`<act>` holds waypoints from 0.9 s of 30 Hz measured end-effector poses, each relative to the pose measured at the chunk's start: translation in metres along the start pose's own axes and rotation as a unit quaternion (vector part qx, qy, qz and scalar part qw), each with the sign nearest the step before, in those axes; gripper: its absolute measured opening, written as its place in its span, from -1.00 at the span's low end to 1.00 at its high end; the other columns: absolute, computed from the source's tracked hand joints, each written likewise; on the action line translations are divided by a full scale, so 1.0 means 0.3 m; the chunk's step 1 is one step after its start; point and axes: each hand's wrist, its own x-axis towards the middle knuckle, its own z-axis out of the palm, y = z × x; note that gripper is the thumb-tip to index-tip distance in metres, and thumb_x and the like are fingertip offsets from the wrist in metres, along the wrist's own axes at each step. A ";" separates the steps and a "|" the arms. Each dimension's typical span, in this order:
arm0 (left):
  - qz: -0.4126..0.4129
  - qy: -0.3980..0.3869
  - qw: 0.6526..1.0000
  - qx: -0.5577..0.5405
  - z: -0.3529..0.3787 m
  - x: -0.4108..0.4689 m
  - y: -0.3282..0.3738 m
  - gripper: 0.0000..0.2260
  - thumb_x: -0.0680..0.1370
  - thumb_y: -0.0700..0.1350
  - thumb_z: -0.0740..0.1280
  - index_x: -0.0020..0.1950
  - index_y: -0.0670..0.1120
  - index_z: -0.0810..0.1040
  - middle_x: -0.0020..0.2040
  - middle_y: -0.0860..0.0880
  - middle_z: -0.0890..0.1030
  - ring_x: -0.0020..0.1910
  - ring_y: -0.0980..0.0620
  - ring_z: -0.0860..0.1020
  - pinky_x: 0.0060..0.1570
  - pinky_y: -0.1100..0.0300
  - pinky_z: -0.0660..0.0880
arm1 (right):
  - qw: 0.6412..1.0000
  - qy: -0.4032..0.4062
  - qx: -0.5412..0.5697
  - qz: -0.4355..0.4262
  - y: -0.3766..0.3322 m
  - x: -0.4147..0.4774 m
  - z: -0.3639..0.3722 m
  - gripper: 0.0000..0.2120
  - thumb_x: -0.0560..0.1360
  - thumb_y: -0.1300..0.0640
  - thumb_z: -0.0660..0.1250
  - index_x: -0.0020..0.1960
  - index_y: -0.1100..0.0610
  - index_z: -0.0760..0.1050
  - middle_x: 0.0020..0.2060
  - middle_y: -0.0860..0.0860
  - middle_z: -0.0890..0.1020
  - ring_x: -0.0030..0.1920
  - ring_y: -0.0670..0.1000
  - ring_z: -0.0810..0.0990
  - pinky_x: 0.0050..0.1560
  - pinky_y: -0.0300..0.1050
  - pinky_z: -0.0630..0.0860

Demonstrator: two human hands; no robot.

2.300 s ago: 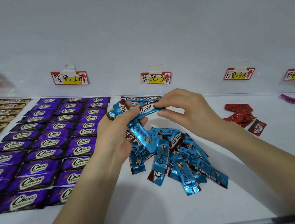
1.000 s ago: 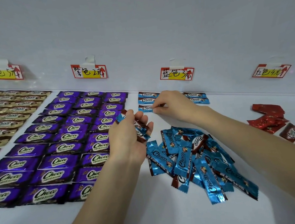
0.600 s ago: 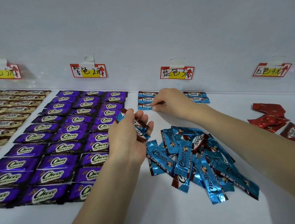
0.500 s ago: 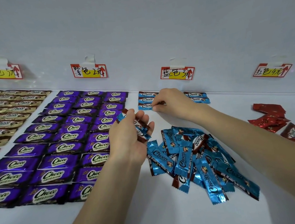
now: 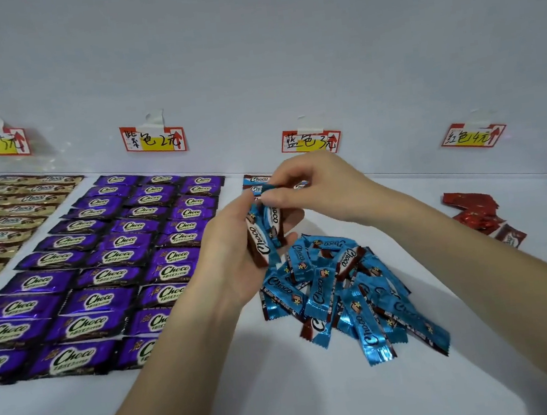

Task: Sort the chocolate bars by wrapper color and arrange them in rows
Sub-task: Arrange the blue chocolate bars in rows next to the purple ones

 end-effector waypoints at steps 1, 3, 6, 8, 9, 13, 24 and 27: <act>-0.002 -0.010 1.000 0.009 0.005 -0.004 0.003 -0.71 0.65 -0.04 0.09 0.13 -0.14 0.54 -0.07 -0.15 0.68 -0.15 -0.04 0.68 -0.14 0.09 0.58 | 0.999 0.031 0.008 -0.001 -0.002 -0.012 -0.010 -0.95 0.45 0.20 0.38 -0.19 0.15 0.56 -0.34 -0.08 0.57 -0.37 -0.22 0.55 -0.32 -0.41 0.47; 0.010 -0.018 0.999 0.051 0.014 -0.012 0.006 -0.74 0.64 -0.06 0.12 0.10 -0.17 0.53 -0.02 -0.20 0.67 -0.09 -0.07 0.67 -0.11 0.08 0.61 | 0.995 0.092 0.041 0.013 -0.001 -0.035 -0.039 -0.92 0.45 0.18 0.38 -0.23 0.11 0.55 -0.38 -0.09 0.58 -0.36 -0.19 0.53 -0.33 -0.38 0.44; 0.068 -0.024 0.982 0.172 0.038 -0.031 -0.001 -0.81 0.62 -0.09 0.19 -0.02 -0.13 0.57 -0.05 -0.14 0.67 -0.10 -0.01 0.65 -0.22 0.18 0.63 | 0.994 0.086 0.049 0.039 -0.010 -0.076 -0.080 -0.92 0.48 0.19 0.35 -0.20 0.09 0.55 -0.48 -0.13 0.57 -0.42 -0.19 0.52 -0.37 -0.32 0.45; 0.120 -0.022 0.960 0.253 0.053 -0.040 -0.010 -0.88 0.58 -0.11 0.27 -0.09 -0.08 0.57 -0.14 -0.08 0.63 -0.21 0.11 0.59 -0.36 0.30 0.57 | 0.997 0.060 0.042 0.038 -0.017 -0.102 -0.096 -0.89 0.50 0.21 0.31 -0.17 0.08 0.57 -0.48 -0.13 0.56 -0.43 -0.19 0.50 -0.37 -0.32 0.46; 0.145 -0.016 0.950 0.277 0.058 -0.041 -0.013 -0.91 0.56 -0.14 0.31 -0.12 -0.08 0.57 -0.19 -0.03 0.60 -0.28 0.15 0.54 -0.43 0.34 0.51 | 0.997 0.056 0.050 0.036 -0.023 -0.113 -0.102 -0.87 0.51 0.22 0.29 -0.15 0.07 0.57 -0.46 -0.13 0.56 -0.42 -0.19 0.50 -0.36 -0.32 0.47; 0.158 0.027 0.958 0.239 0.069 -0.042 -0.006 -0.93 0.49 -0.21 0.39 -0.19 -0.10 0.57 -0.34 0.02 0.62 -0.42 0.22 0.55 -0.52 0.36 0.43 | 0.986 0.144 0.087 0.016 -0.030 -0.160 -0.105 -0.87 0.50 0.21 0.30 0.03 0.06 0.50 -0.21 -0.03 0.60 -0.28 -0.16 0.58 -0.24 -0.33 0.52; 0.062 0.073 0.973 0.210 0.068 -0.027 0.000 -0.91 0.57 -0.09 0.29 -0.03 -0.10 0.53 -0.23 -0.05 0.61 -0.35 0.11 0.48 -0.54 0.31 0.39 | 0.968 0.151 -0.195 -0.053 0.086 -0.149 -0.084 -0.84 0.44 0.19 0.40 0.01 0.14 0.63 -0.15 -0.09 0.58 -0.10 -0.15 0.48 -0.05 -0.33 0.40; 0.027 0.104 0.983 0.152 0.051 -0.029 0.012 -0.83 0.61 -0.05 0.16 -0.09 -0.12 0.44 -0.28 -0.08 0.50 -0.44 0.09 0.39 -0.61 0.35 0.30 | 0.960 0.121 -0.253 0.010 0.183 -0.099 -0.127 -0.81 0.46 0.18 0.37 0.06 0.16 0.60 -0.01 0.03 0.63 -0.06 -0.12 0.47 -0.12 -0.37 0.30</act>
